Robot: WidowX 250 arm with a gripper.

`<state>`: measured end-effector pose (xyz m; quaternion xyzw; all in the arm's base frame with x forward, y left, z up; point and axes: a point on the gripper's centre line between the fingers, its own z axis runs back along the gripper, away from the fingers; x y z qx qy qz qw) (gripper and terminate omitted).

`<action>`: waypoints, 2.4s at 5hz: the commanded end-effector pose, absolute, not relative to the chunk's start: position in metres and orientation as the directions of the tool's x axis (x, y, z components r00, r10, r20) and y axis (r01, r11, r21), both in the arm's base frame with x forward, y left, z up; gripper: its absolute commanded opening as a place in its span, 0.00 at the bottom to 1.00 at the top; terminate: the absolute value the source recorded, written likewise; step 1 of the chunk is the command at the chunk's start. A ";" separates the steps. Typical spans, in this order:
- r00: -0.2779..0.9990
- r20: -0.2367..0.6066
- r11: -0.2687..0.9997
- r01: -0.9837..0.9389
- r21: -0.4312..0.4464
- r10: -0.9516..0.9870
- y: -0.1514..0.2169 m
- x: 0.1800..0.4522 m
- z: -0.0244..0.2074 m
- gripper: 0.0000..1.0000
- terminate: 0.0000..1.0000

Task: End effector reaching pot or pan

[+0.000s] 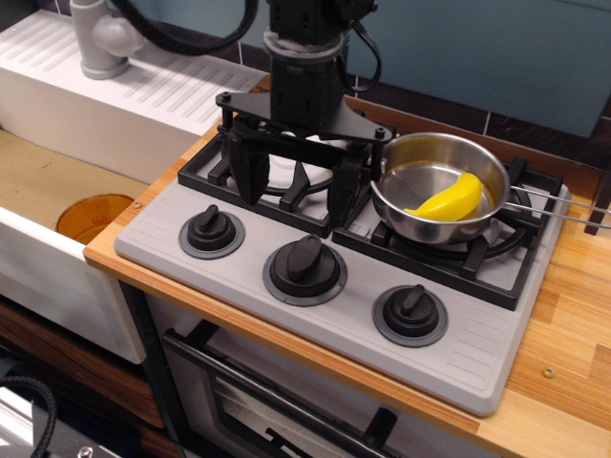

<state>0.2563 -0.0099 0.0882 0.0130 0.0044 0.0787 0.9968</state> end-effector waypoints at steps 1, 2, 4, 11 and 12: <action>0.988 -0.007 0.987 -0.157 0.027 0.157 -0.010 0.256 0.088 1.00 0.00; 0.983 -0.024 0.982 -0.180 0.048 0.182 -0.013 0.266 0.102 1.00 0.00; 0.978 0.027 0.975 -0.208 0.078 0.206 -0.023 0.293 0.093 1.00 0.00; 0.983 0.107 0.989 -0.146 -0.032 0.148 -0.022 0.338 0.080 1.00 0.00; 0.981 0.136 0.990 -0.136 -0.029 0.139 -0.019 0.345 0.074 1.00 0.00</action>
